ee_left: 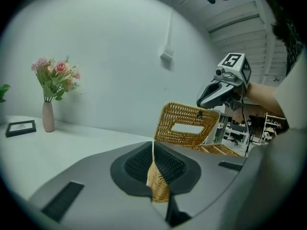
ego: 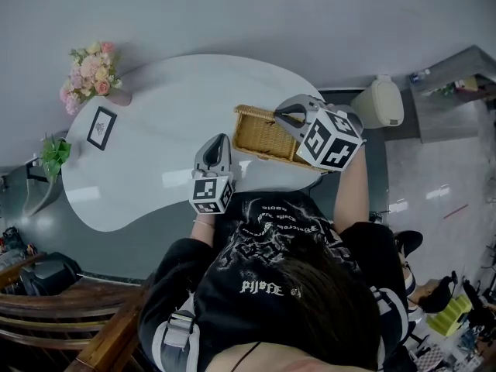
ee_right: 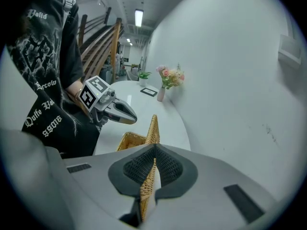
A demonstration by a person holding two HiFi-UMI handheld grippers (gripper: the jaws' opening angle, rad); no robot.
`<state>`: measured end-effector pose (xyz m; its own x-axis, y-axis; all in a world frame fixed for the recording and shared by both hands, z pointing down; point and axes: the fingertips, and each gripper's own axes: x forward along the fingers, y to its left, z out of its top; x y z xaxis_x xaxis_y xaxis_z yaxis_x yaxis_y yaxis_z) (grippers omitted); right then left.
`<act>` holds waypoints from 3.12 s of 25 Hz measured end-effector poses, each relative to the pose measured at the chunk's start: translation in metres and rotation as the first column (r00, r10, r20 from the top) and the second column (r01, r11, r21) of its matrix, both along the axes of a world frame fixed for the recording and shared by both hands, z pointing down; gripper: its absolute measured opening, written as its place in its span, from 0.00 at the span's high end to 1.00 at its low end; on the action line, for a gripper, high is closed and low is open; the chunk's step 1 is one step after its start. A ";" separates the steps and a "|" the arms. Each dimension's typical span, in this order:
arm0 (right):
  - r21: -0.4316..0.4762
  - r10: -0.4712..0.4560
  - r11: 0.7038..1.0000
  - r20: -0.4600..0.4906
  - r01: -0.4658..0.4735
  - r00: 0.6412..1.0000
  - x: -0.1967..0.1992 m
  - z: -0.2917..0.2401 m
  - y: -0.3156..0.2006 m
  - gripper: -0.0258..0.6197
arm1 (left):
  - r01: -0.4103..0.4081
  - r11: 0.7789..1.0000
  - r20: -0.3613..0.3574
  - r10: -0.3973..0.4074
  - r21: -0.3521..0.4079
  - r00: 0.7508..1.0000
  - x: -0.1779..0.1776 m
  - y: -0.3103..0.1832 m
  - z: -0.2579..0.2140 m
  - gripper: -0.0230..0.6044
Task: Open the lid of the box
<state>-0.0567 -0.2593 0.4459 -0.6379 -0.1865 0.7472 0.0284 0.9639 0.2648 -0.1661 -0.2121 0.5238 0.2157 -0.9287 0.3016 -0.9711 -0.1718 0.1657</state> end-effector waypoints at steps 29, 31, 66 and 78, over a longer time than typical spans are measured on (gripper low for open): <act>0.002 -0.005 1.000 -0.008 0.005 1.000 0.012 -0.003 -0.080 0.91 | 0.007 1.000 0.010 -0.006 -0.027 1.000 0.012 -0.022 0.005 0.92; -0.008 -0.007 1.000 -0.004 0.007 1.000 0.011 -0.002 -0.085 0.91 | 0.011 0.999 0.009 -0.011 -0.030 1.000 0.011 -0.023 0.006 0.92; -0.311 0.120 0.943 -0.022 -0.121 0.992 0.019 0.101 -0.184 0.91 | 0.048 0.992 -0.040 -0.053 -0.116 0.998 -0.007 -0.057 0.021 0.92; -0.457 0.151 0.877 -0.037 -0.151 0.988 0.018 0.138 -0.190 0.91 | 0.038 0.989 -0.025 -0.042 -0.140 0.999 -0.009 -0.066 0.025 0.92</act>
<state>-0.0389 -0.4491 0.5844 -0.6290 0.0816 0.7731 -0.1273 0.9702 -0.2060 -0.1752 -0.2783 0.5486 0.1891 -0.8862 0.4231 -0.9715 -0.1061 0.2120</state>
